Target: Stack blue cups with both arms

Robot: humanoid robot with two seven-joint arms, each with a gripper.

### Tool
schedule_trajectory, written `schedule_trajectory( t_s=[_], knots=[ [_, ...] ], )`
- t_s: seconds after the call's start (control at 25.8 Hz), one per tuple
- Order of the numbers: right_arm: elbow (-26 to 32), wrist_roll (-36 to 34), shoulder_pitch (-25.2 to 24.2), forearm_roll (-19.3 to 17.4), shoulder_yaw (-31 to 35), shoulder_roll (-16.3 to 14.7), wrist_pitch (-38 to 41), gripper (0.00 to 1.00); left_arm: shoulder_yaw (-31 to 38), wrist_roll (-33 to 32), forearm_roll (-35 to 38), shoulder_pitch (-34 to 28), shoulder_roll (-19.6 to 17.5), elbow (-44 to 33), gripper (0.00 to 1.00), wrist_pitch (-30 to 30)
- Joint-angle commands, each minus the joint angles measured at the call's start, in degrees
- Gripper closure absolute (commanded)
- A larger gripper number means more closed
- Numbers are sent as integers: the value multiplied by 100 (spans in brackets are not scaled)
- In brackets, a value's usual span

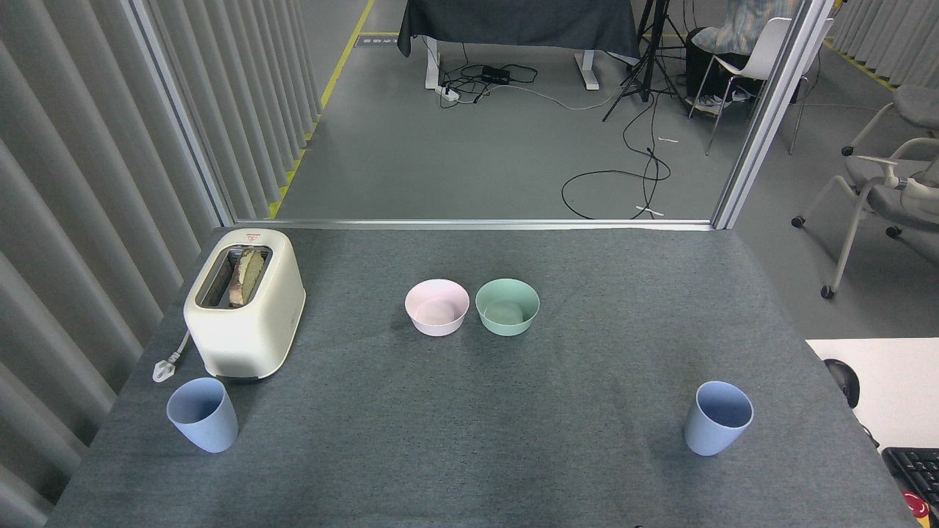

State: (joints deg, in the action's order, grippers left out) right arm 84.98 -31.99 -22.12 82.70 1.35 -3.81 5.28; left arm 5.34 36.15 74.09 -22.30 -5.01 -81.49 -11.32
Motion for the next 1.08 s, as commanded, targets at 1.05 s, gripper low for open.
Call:
schedule_trajectory(
  t_s=[1.05],
  knots=[
    [27,26,6,10,14,12,-27,0,-59,-117,105,2476,-378,2524,0,737]
  ],
)
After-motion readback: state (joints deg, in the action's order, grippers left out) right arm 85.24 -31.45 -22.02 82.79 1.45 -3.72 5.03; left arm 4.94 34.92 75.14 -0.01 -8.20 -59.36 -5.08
